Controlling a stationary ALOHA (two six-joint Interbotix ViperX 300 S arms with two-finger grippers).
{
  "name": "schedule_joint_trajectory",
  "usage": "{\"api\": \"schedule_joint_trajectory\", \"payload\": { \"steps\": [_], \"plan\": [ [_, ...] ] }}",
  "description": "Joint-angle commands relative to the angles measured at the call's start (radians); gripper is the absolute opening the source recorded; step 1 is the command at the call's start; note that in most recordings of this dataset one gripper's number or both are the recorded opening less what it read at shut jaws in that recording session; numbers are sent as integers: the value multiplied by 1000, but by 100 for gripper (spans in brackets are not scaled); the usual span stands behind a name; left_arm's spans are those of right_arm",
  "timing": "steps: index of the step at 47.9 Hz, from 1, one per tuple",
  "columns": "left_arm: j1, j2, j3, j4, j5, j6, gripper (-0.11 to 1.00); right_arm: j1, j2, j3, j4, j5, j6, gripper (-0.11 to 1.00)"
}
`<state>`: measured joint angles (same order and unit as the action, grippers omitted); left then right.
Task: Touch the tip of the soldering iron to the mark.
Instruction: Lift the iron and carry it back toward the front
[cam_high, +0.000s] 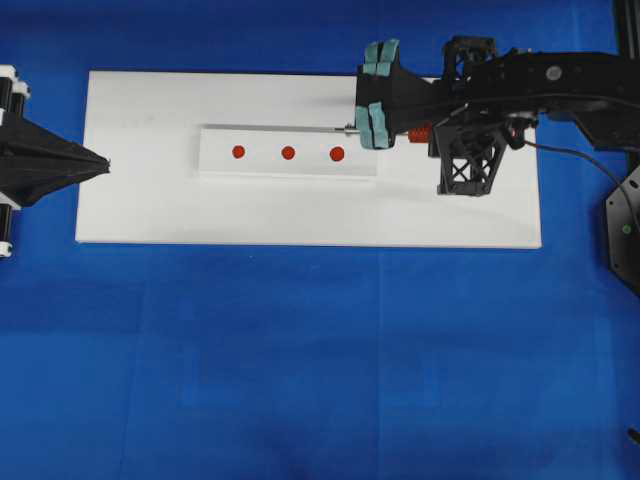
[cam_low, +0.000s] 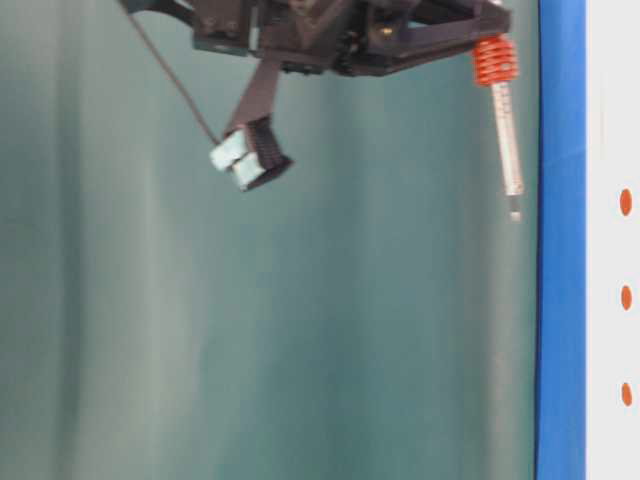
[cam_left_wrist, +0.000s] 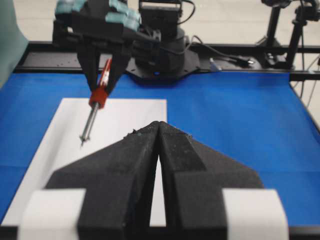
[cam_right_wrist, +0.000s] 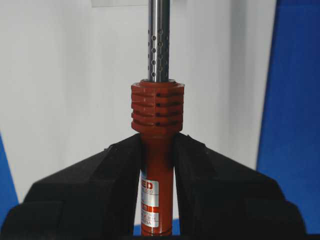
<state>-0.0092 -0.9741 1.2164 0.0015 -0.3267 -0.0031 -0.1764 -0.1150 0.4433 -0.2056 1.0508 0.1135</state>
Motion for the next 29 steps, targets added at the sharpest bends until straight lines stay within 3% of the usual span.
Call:
{"api": "schedule_joint_trajectory", "payload": {
  "steps": [1,29],
  "plan": [
    [-2,3,-14,0,-11,-3,0,0,-48,-52,-15,35,3,6],
    [-2,3,-12,0,-9,-8,0,12,-72,-61,-21,52,12,6]
  ]
}}
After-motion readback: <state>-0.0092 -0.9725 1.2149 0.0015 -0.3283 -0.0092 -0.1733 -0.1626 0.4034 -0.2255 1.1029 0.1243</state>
